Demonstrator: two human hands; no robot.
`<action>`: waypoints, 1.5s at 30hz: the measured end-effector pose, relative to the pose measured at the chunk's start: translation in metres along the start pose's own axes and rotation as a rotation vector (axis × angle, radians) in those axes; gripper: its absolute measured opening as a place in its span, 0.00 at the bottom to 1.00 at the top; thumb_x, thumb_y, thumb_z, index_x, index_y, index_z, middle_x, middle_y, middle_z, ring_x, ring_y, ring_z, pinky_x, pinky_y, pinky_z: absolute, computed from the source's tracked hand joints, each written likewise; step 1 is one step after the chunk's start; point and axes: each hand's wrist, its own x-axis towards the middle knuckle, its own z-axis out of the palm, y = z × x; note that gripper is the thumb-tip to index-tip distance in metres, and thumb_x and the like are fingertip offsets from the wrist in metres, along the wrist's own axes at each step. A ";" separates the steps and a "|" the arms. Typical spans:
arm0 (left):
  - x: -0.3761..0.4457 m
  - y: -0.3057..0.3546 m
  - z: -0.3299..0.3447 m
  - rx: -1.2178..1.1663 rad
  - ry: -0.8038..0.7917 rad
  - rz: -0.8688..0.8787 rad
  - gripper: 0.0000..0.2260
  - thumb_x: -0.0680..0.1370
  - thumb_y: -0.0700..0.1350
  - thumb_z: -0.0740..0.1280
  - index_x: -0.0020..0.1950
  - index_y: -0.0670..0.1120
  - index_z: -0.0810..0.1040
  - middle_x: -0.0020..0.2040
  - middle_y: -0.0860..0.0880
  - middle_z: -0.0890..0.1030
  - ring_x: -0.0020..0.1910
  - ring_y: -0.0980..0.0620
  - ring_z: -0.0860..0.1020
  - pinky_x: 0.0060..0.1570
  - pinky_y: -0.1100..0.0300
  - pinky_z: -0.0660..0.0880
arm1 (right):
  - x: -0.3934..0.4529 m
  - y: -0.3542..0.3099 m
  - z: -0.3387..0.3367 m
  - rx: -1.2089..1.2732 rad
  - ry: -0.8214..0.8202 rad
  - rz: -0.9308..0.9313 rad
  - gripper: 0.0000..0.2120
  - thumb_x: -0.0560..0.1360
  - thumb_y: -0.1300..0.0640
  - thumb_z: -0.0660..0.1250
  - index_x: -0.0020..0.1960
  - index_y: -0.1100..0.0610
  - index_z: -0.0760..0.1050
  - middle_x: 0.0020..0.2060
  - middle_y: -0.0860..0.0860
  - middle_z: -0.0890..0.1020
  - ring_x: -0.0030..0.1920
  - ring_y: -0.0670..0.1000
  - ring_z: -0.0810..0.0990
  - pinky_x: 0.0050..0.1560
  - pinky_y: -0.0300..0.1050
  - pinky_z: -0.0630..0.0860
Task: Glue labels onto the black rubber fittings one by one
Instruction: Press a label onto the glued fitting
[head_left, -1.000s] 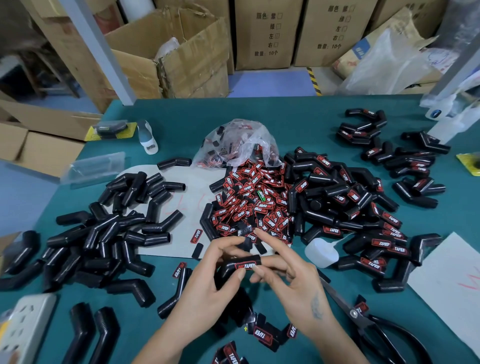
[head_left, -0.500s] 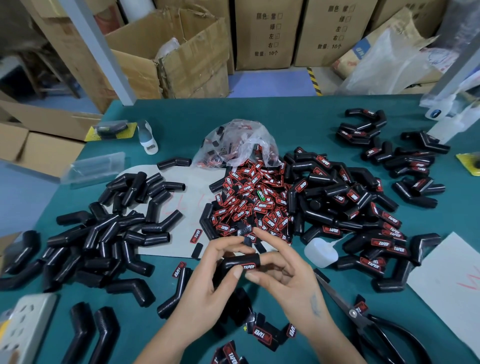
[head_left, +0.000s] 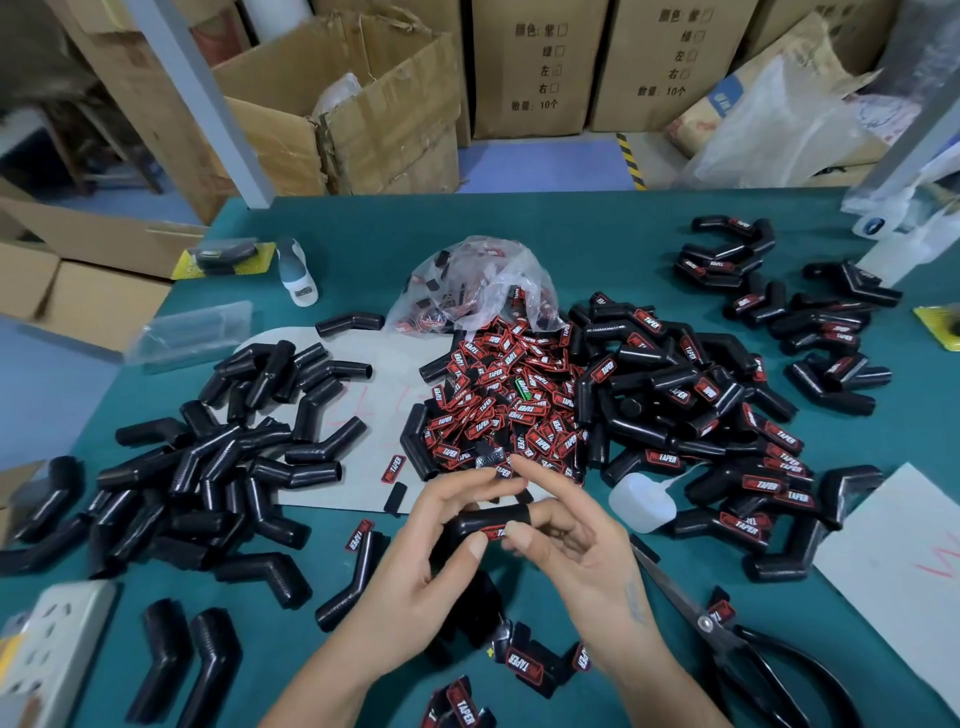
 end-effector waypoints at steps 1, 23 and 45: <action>0.000 -0.002 0.000 0.036 0.023 0.024 0.21 0.84 0.41 0.63 0.77 0.53 0.69 0.73 0.49 0.77 0.75 0.44 0.73 0.73 0.58 0.68 | 0.000 -0.001 0.000 0.000 0.012 -0.001 0.22 0.79 0.50 0.74 0.72 0.40 0.77 0.43 0.53 0.86 0.50 0.53 0.86 0.54 0.41 0.80; 0.003 0.006 0.005 0.231 0.370 0.175 0.21 0.76 0.46 0.75 0.64 0.64 0.77 0.55 0.57 0.86 0.55 0.54 0.86 0.61 0.54 0.80 | -0.001 -0.009 0.006 0.001 0.051 0.015 0.08 0.77 0.56 0.74 0.54 0.46 0.86 0.43 0.57 0.88 0.45 0.54 0.89 0.43 0.39 0.81; 0.001 0.003 0.003 0.308 0.358 0.256 0.16 0.79 0.42 0.72 0.64 0.55 0.77 0.59 0.60 0.84 0.62 0.51 0.83 0.62 0.52 0.79 | -0.004 -0.006 0.007 0.132 0.037 -0.025 0.12 0.77 0.59 0.75 0.58 0.47 0.81 0.46 0.62 0.86 0.48 0.61 0.88 0.49 0.44 0.83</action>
